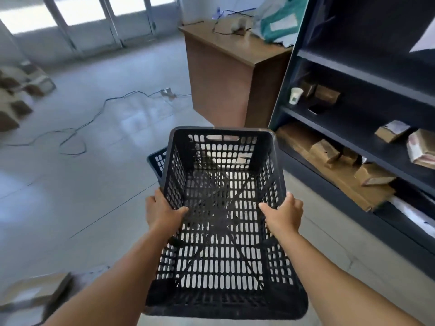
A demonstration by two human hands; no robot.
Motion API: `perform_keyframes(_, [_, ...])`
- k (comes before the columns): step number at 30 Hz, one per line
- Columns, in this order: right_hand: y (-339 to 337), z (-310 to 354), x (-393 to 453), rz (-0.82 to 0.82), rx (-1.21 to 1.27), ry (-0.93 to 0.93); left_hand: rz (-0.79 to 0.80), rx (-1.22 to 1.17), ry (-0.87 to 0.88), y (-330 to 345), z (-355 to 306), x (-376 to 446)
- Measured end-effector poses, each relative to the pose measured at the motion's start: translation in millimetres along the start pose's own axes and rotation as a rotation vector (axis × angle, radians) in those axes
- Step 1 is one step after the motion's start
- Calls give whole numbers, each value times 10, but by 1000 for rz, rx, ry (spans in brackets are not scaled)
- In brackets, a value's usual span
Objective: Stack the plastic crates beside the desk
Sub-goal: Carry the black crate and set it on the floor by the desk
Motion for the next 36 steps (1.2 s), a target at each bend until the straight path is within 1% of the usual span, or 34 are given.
perform_keyframes(6, [470,590,-5,48,-23,-60,-51,-18,-56,-386,302,423])
perform_keyframes(13, [934,1176,295,103,-77,-134,-89,-49,-139,-483,499,964])
perform_keyframes(17, [1214,1514,690,152,-99,-172,-114,-52,-194,-403,497,1360])
perform_keyframes(21, [1548,1901,1247,235,-111,-211,-157,-66,-258,-261,405,1856])
perform_keyframes(29, [2262,2642,2319,360,-207,-314,-206,-151,-408,216,391,2819])
perform_keyframes(36, [2912,3009,2933,405,-231,-350,-187,-187,-435,568,587,3533])
Point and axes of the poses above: each hand's wrist, its own x-axis towards the middle knuckle, its own y-axis out of the palm, z = x × y, the point moved 3 cm from there along x, towards the middle knuckle, and after that the axes turned 6 degrees about y, right-handed, at the moved point
